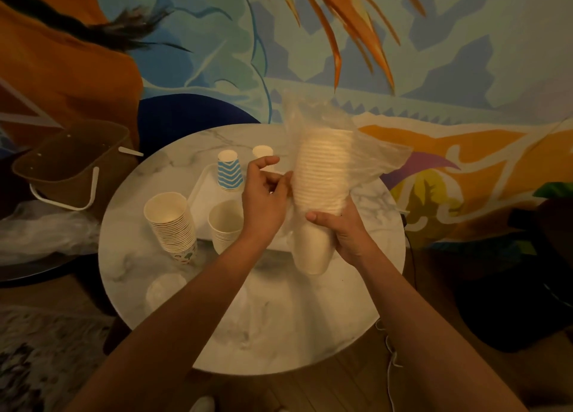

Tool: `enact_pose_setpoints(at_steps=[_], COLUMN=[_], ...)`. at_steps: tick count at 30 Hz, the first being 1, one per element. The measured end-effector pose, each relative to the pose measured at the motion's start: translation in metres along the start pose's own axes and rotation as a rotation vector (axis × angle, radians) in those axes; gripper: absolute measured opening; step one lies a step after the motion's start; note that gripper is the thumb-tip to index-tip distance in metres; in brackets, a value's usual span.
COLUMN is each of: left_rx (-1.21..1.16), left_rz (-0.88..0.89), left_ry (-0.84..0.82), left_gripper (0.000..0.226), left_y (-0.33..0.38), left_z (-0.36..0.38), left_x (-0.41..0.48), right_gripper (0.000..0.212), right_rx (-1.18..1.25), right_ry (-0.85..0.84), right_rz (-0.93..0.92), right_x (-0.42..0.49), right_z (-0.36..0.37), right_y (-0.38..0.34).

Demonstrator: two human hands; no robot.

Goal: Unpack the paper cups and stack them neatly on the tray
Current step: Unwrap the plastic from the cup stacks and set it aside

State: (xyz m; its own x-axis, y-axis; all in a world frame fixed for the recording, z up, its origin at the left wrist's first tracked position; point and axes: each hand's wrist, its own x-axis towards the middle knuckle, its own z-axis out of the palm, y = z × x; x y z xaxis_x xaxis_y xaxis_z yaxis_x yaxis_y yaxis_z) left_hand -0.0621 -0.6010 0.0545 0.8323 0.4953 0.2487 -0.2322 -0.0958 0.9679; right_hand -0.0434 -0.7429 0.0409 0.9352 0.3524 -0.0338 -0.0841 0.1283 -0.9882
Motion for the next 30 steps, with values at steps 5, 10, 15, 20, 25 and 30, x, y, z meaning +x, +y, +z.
enact_pose_setpoints(at_steps=[5, 10, 15, 20, 25, 30], left_rx=[0.078, 0.206, -0.149, -0.123, -0.050, -0.030], left_rz=[-0.066, -0.245, -0.262, -0.264, -0.229, -0.226], left_ry=[-0.109, -0.330, -0.397, -0.456, -0.441, -0.343], left_gripper=[0.034, 0.031, 0.054, 0.084, 0.095, 0.089], left_y=[-0.022, -0.040, -0.014, -0.014, -0.024, -0.024], left_z=[-0.008, -0.018, -0.016, 0.004, 0.001, 0.000], left_x=[-0.014, -0.027, -0.026, -0.029, -0.024, -0.024], right_gripper=[0.096, 0.093, 0.094, 0.101, 0.086, 0.009], right_rx=[0.007, 0.004, 0.040, 0.032, 0.164, 0.085], right_ry=[0.022, 0.048, 0.033, 0.095, 0.209, 0.362], right_rz=[-0.023, -0.036, -0.045, -0.042, 0.094, -0.151], right_x=[0.004, 0.008, 0.007, 0.012, 0.015, 0.018], right_z=[-0.002, -0.004, 0.002, 0.010, 0.009, 0.008], right_y=[-0.001, -0.001, -0.001, -0.005, -0.022, -0.025])
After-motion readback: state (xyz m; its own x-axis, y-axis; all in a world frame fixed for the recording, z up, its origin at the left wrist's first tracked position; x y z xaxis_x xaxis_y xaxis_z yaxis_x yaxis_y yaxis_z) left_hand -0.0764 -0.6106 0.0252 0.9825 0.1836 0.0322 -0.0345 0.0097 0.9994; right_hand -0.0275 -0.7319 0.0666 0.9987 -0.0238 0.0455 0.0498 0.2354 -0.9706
